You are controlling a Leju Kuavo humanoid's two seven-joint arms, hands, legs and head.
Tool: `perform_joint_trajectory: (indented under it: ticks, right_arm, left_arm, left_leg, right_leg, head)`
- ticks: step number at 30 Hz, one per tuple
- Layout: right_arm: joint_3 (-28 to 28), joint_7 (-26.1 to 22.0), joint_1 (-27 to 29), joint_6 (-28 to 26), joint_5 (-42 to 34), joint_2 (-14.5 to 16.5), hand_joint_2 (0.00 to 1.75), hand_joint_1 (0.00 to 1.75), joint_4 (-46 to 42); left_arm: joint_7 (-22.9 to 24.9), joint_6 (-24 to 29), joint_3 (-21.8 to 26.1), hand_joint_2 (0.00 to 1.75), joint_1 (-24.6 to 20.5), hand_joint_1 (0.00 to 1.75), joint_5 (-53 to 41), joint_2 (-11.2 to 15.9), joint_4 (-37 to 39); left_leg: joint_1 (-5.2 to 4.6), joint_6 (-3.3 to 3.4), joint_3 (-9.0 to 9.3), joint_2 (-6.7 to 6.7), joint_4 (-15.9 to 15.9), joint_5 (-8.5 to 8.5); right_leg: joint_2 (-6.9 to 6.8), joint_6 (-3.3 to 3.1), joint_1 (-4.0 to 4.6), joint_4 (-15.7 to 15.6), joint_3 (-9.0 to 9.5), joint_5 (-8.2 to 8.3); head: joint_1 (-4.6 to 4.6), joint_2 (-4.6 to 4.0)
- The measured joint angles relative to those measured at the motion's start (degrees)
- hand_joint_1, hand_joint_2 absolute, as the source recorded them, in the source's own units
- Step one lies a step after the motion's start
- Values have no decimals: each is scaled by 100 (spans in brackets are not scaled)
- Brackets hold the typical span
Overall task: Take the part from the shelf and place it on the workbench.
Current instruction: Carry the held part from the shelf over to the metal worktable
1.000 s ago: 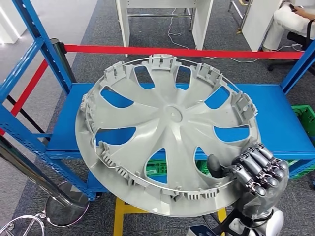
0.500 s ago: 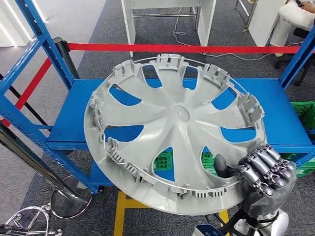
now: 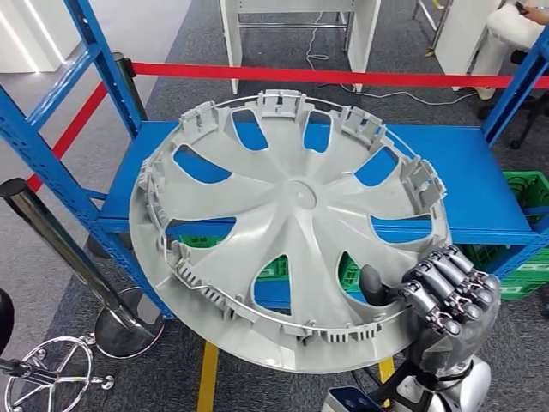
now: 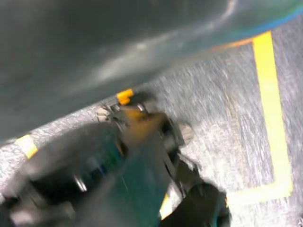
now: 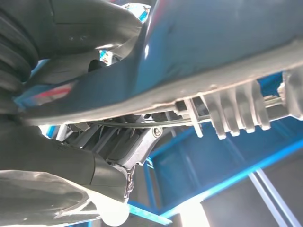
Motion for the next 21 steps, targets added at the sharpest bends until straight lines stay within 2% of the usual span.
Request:
perform_joint_trajectory:
  ticks: [1,2,4,5,6,7,8,9,10,11,12,13,14,15,17,18,21]
  right_arm:
    - [6,0,-11,0,-3,13,175,175,16]
    - [8,0,-21,0,-3,20,175,175,32]
    - [7,0,-37,0,-1,22,175,175,72]
    - [6,0,-44,0,-1,22,175,175,98]
    - [4,0,-50,0,-1,22,175,175,125]
    - [1,0,-56,0,-2,22,175,175,153]
    - [-3,0,-65,0,-5,22,175,175,180]
    - [-5,0,-78,0,-9,22,175,175,204]
    - [-8,0,-99,0,-13,22,175,175,228]
    - [-10,0,-120,0,-15,22,175,175,249]
    - [-13,0,-135,0,-11,22,175,175,270]
    - [-17,0,-144,-1,-3,23,175,175,290]
    - [-23,0,-145,-1,5,23,175,175,304]
    - [-30,0,-146,-1,14,24,175,175,318]
    - [-39,0,-153,-1,26,24,175,175,333]
    - [-41,0,-156,0,29,24,175,175,337]
    - [-42,0,-156,0,31,24,175,175,339]
  left_arm:
    - [-1,-7,1,0,3,0,-6,43,16]
    - [2,-2,2,0,6,0,-14,73,30]
    - [8,22,4,0,7,0,-29,118,49]
    - [10,33,4,0,9,0,-32,129,56]
    - [11,38,4,0,11,0,-32,134,61]
    - [14,42,4,0,10,0,-32,140,65]
    - [18,45,4,0,9,0,-32,148,67]
    - [22,45,4,0,6,0,-31,156,68]
    - [27,45,4,0,2,0,-31,165,68]
    - [32,45,4,0,-4,0,-31,178,69]
    - [34,45,4,0,-12,0,-29,195,71]
    - [36,44,4,0,-18,0,-27,215,73]
    - [37,44,5,0,-21,0,-23,237,76]
    - [36,45,6,0,-20,0,-19,259,82]
    - [36,44,6,0,-10,0,-15,282,92]
    - [36,44,6,0,-8,0,-14,286,95]
    - [37,44,6,0,-8,0,-14,284,96]
  left_leg:
    - [13,37,-53,2,-38,86]
    - [28,66,-117,5,-74,180]
    - [35,104,-294,5,-88,341]
    - [30,104,-390,5,-84,415]
    - [26,102,-486,6,-78,488]
    - [23,94,-581,6,-69,560]
    - [22,82,-670,6,-58,627]
    - [22,67,-747,5,-38,688]
    - [14,46,-819,3,-11,739]
    - [7,21,-874,-1,20,785]
    - [1,-8,-915,-3,48,832]
    - [-1,-41,-943,-5,60,879]
    - [3,-76,-957,-6,57,927]
    - [15,-111,-972,-7,60,946]
    - [32,-165,-1010,-12,99,876]
    - [39,-177,-1027,-14,127,824]
    - [39,-183,-1036,-14,145,785]
  right_leg:
    - [22,23,1,44,-41,-98]
    - [49,44,2,197,-108,-309]
    - [97,72,-3,843,-288,-931]
    - [107,87,-3,1213,-346,-1152]
    - [112,96,-1,1492,-352,-1237]
    - [114,101,0,1594,-267,-1179]
    - [115,99,0,1492,-78,-1034]
    - [116,93,0,1191,214,-887]
    - [119,81,5,758,571,-836]
    - [124,61,10,336,882,-868]
    - [129,31,18,19,1079,-945]
    - [133,-7,31,-158,1164,-1022]
    - [133,-56,38,-212,1147,-1029]
    - [119,-113,36,-218,1096,-995]
    - [89,-205,21,-231,1038,-914]
    - [77,-230,13,-233,1020,-888]
    - [76,-237,13,-233,1011,-881]
  head:
    - [4,-1]
    - [7,0]
    - [17,0]
    - [19,0]
    - [17,-1]
    - [19,0]
    - [18,0]
    - [18,0]
    - [20,0]
    - [19,0]
    - [21,1]
    - [22,1]
    - [20,1]
    - [28,1]
    - [31,1]
    - [34,1]
    - [31,2]
